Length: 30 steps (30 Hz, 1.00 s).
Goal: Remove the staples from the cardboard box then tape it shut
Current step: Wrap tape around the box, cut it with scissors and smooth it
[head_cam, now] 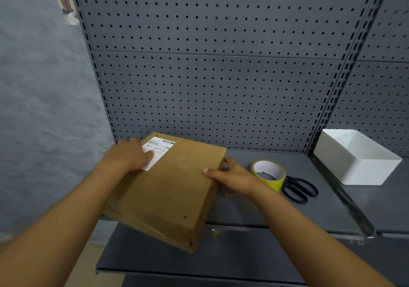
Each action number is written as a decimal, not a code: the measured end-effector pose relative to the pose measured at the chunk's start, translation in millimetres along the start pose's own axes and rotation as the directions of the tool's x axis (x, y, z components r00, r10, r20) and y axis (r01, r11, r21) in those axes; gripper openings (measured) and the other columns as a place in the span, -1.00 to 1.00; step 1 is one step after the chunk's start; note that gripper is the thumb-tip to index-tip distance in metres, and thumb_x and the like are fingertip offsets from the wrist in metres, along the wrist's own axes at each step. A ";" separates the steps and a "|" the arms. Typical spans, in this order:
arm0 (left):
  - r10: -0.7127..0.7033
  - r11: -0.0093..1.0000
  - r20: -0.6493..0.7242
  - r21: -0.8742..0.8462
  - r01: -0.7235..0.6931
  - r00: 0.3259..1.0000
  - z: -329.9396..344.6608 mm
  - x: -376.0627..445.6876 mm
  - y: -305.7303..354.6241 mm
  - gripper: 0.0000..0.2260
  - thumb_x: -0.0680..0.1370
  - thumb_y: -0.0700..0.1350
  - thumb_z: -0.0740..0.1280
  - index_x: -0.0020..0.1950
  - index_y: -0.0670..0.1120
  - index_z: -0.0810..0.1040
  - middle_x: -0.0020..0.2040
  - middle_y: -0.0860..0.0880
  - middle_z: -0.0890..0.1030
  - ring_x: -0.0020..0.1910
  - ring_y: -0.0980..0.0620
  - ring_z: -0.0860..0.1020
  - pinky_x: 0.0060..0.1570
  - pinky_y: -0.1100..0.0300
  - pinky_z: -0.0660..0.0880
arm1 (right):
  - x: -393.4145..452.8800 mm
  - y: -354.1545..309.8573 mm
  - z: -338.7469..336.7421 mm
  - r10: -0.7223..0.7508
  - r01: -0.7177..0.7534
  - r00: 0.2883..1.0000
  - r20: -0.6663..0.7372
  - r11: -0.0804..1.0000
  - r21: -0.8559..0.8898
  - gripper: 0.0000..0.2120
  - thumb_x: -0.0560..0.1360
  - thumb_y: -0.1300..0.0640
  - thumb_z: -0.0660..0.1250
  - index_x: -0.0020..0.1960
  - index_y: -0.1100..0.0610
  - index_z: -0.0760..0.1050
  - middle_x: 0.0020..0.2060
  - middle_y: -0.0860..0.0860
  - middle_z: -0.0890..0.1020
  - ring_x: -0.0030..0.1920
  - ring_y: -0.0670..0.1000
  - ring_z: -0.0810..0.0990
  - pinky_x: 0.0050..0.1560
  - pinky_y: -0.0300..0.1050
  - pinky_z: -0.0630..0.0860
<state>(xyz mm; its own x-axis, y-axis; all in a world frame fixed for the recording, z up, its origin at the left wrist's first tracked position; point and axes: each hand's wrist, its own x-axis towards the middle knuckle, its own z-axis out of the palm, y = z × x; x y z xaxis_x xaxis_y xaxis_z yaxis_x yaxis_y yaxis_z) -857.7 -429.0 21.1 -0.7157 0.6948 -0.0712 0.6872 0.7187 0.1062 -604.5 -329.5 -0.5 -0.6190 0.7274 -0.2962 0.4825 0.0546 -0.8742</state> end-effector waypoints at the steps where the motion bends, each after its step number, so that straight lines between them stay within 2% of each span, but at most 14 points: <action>1: 0.026 0.999 0.001 0.021 -0.026 1.000 -0.7 -0.7 2.6 -0.29 0.53 0.34 0.12 0.50 -0.12 0.19 0.45 -0.21 0.28 0.39 -0.22 0.30 0.32 -0.08 0.33 | -0.2 -1.9 1.4 -0.007 0.007 1.000 0.010 1.000 0.008 -0.35 0.45 -0.16 0.39 0.42 -0.08 0.16 0.17 -0.06 0.44 0.21 0.08 0.50 0.16 0.12 0.54; 4: 0.204 0.978 0.003 -0.054 -0.204 0.979 2.1 -5.2 15.3 -0.27 0.52 0.34 0.13 0.53 -0.09 0.13 0.50 -0.16 0.21 0.46 -0.18 0.19 0.41 -0.07 0.22 | 4.2 -7.4 4.6 -0.009 0.009 0.999 0.037 1.000 0.009 -0.40 0.53 -0.07 0.32 0.47 -0.09 0.12 0.28 0.00 0.44 0.27 0.12 0.46 0.22 0.16 0.48; 6: 0.377 0.923 0.033 -0.097 -0.373 0.926 4.8 -12.0 29.8 -0.31 0.53 0.33 0.12 0.55 0.00 0.11 0.55 -0.08 0.12 0.52 -0.12 0.09 0.46 -0.05 0.12 | 7.3 -11.6 3.3 -0.005 0.005 0.999 0.036 1.000 0.004 -0.43 0.55 -0.02 0.29 0.48 -0.10 0.13 0.34 0.01 0.42 0.30 0.14 0.43 0.23 0.18 0.46; 9: 0.488 0.871 0.100 -0.125 -0.476 0.867 7.5 -15.4 52.1 -0.37 0.56 0.30 0.07 0.56 0.03 0.08 0.57 -0.04 0.05 0.54 -0.07 0.03 0.48 -0.02 0.04 | 7.0 -14.8 -5.4 0.015 -0.014 0.998 0.055 1.000 -0.020 -0.52 0.56 0.02 0.29 0.43 -0.12 0.23 0.27 0.01 0.50 0.21 0.12 0.50 0.16 0.13 0.51; 16: 0.496 0.858 0.109 -0.216 -0.466 0.862 8.6 4.7 66.4 -0.40 0.55 0.30 0.14 0.52 0.08 0.19 0.50 -0.06 0.25 0.48 -0.10 0.19 0.46 -0.15 -0.06 | 4.0 -4.5 -4.9 0.019 -0.019 1.000 0.021 1.000 0.012 -0.50 0.56 0.01 0.28 0.46 -0.14 0.22 0.21 -0.04 0.54 0.15 0.07 0.57 0.11 0.13 0.58; 20: 0.497 0.852 0.125 -0.256 -0.456 0.859 7.0 8.8 65.4 -0.43 0.52 0.30 0.20 0.46 0.09 0.25 0.44 -0.03 0.34 0.42 -0.09 0.30 0.46 -0.14 0.03 | 4.6 -6.1 -3.8 0.042 -0.042 0.999 0.030 0.999 0.028 -0.43 0.56 0.01 0.30 0.49 -0.12 0.16 0.23 -0.01 0.53 0.16 0.07 0.57 0.11 0.12 0.59; 22: 0.483 0.862 0.160 -0.258 -0.436 0.861 7.4 12.4 64.6 -0.45 0.50 0.29 0.23 0.42 0.10 0.27 0.40 -0.03 0.37 0.37 -0.08 0.35 0.43 -0.15 0.15 | 4.3 -7.8 -6.6 0.060 -0.061 0.996 0.066 0.998 0.008 -0.42 0.55 0.02 0.31 0.48 -0.09 0.13 0.23 0.01 0.53 0.16 0.07 0.58 0.13 0.11 0.58; 24: 0.467 0.874 0.212 -0.260 -0.411 0.859 5.9 15.3 65.5 -0.48 0.49 0.28 0.27 0.38 0.12 0.28 0.34 -0.02 0.39 0.30 -0.07 0.39 0.35 -0.12 0.30 | 3.0 -9.3 -11.4 0.062 -0.057 0.992 0.110 0.997 -0.045 -0.43 0.55 -0.01 0.32 0.47 -0.08 0.13 0.24 0.04 0.52 0.15 0.08 0.58 0.14 0.08 0.58; 26: 0.459 0.878 0.249 -0.275 -0.392 0.853 3.1 16.6 69.4 -0.53 0.50 0.23 0.29 0.33 0.11 0.29 0.27 -0.01 0.42 0.22 -0.04 0.44 0.27 -0.07 0.40 | 1.2 -10.1 -19.3 0.001 0.021 0.993 0.121 0.983 -0.182 -0.42 0.54 -0.10 0.31 0.47 -0.07 0.15 0.26 0.01 0.50 0.16 0.07 0.57 0.16 0.02 0.57; 28: 0.448 0.882 0.293 -0.301 -0.363 0.845 1.0 19.5 73.3 -0.57 0.52 0.17 0.31 0.31 0.08 0.29 0.22 0.00 0.45 0.16 -0.02 0.47 0.23 -0.04 0.44 | -0.7 -8.4 -34.3 -0.115 0.110 0.993 0.004 0.943 -0.313 -0.45 0.52 -0.18 0.28 0.42 -0.01 0.26 0.19 -0.02 0.49 0.15 0.03 0.54 0.18 -0.04 0.52; 30: 0.426 0.893 0.339 -0.305 -0.331 0.839 -2.2 23.2 76.7 -0.59 0.52 0.13 0.32 0.29 0.05 0.30 0.20 0.00 0.47 0.14 -0.01 0.49 0.23 -0.04 0.45 | -2.9 -3.4 -58.7 -0.183 0.131 0.978 -0.104 0.915 -0.381 -0.50 0.46 -0.19 0.36 0.27 0.07 0.38 0.06 0.00 0.52 0.08 0.04 0.52 0.15 -0.06 0.49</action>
<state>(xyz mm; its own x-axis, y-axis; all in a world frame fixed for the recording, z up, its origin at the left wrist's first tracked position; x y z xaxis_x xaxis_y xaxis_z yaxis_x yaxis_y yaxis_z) -821.9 -357.8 29.8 -0.2648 0.8984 -0.3505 0.8126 0.4036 0.4205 -567.9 -291.7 26.0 -0.6295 0.7719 -0.0893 0.5963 0.4062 -0.6924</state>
